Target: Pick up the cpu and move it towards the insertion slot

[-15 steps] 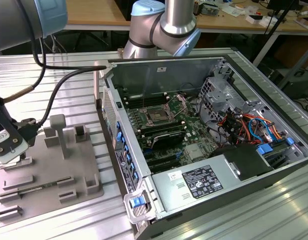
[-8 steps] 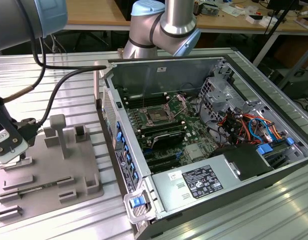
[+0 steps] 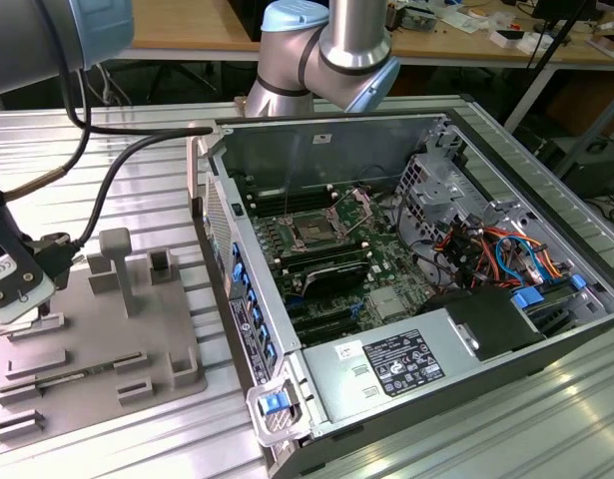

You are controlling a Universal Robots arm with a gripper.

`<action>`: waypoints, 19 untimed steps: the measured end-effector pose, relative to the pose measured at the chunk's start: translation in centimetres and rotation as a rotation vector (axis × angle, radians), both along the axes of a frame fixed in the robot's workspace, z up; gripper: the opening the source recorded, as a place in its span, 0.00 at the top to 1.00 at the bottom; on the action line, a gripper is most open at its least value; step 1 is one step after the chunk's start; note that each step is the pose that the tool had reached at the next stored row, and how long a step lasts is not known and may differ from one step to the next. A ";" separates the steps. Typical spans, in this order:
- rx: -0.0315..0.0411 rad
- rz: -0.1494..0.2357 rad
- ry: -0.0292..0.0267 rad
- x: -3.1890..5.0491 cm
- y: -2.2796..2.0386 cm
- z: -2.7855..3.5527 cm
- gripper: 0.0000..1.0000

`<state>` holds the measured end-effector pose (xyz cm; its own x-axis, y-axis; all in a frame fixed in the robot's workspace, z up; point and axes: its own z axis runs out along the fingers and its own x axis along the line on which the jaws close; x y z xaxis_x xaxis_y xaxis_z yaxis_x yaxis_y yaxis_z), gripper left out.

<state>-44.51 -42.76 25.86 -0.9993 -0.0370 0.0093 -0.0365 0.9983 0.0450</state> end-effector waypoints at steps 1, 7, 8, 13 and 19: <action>0.0000 0.000 -0.0001 0.00 0.00 0.08 0.45; 0.0001 0.000 -0.0001 0.00 0.00 0.80 0.45; 0.0001 0.000 -0.0002 0.00 0.00 0.90 0.45; 0.0000 0.000 -0.0002 0.00 0.00 1.33 0.45; 0.0000 0.000 -0.0001 0.00 0.00 2.04 0.45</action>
<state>-44.51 -42.76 27.90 -0.9993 -0.0369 0.0092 -0.0365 0.9983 0.0450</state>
